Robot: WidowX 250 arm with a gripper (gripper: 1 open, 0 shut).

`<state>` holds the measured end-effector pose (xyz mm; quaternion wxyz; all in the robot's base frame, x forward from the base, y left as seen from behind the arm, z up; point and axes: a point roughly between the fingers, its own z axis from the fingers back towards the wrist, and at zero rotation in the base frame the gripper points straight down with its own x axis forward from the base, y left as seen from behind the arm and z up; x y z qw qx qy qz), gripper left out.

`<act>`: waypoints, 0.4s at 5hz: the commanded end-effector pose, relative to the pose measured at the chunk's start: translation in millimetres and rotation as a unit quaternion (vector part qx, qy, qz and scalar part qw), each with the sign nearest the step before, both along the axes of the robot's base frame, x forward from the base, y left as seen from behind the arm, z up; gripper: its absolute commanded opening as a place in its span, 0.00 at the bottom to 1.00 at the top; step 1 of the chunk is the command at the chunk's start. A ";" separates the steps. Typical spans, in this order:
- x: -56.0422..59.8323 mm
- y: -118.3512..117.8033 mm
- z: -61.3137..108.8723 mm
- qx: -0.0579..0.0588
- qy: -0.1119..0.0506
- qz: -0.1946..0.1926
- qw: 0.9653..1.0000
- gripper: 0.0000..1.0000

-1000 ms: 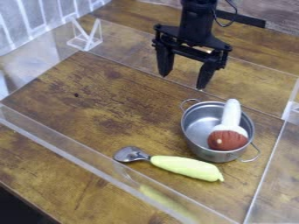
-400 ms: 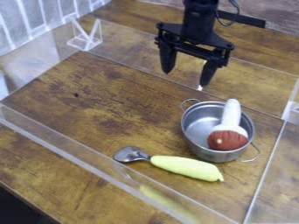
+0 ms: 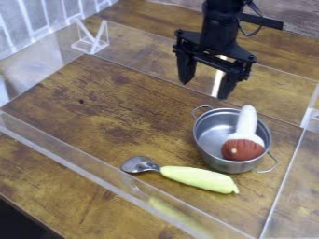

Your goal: Put the mushroom in the silver pot

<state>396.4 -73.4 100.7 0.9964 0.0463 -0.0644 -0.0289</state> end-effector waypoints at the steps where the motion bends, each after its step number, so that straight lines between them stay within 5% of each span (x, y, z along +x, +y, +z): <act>1: 2.7 3.4 17.8 -0.008 -0.028 -0.019 0.999 1.00; 2: 8.5 -3.9 1.8 -0.010 -0.026 -0.034 0.999 1.00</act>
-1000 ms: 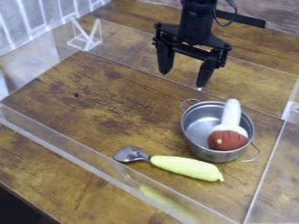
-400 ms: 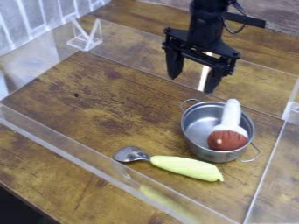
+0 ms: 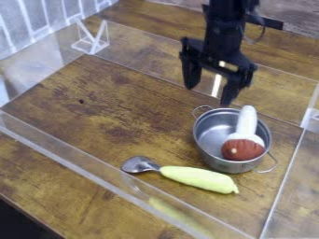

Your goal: Put the mushroom in the silver pot

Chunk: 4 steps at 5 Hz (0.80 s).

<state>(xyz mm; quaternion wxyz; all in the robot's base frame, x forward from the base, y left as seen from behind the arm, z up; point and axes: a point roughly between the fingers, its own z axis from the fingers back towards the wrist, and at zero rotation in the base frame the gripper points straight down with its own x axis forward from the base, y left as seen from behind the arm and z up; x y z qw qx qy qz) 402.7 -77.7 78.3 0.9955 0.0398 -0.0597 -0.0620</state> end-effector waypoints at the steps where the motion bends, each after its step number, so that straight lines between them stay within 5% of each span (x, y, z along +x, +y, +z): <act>1: 8.4 -7.0 12.8 -0.008 -0.035 -0.016 0.999 1.00; 2: 10.7 -15.8 15.3 -0.008 -0.037 0.010 0.999 1.00; 3: 12.6 -23.8 20.0 -0.006 -0.039 0.038 0.999 0.00; 4: 11.9 -17.2 37.0 -0.006 -0.044 0.033 0.998 1.00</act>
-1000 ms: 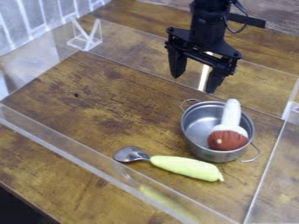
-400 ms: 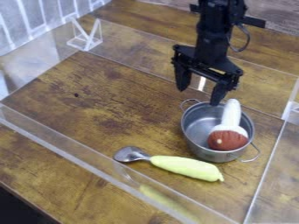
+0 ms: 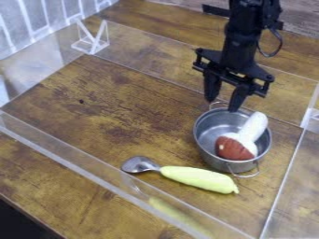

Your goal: Put the mushroom in the silver pot

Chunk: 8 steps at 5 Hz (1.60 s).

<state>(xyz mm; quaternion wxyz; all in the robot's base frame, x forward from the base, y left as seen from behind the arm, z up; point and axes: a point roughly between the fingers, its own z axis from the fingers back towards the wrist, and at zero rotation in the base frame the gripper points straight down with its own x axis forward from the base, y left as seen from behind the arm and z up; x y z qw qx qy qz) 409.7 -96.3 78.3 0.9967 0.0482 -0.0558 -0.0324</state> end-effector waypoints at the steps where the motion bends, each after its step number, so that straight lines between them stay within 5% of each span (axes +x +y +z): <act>1: 4.5 6.9 55.9 -0.014 -0.055 0.000 0.998 1.00; 3: -2.7 17.7 83.2 -0.014 -0.060 0.026 0.998 1.00; 5: 0.9 30.6 87.5 -0.007 -0.052 0.033 0.998 1.00; 7: -15.7 86.7 92.4 0.000 -0.097 0.018 0.995 1.00; 8: -13.7 115.1 91.0 -0.011 -0.119 -0.018 0.993 1.00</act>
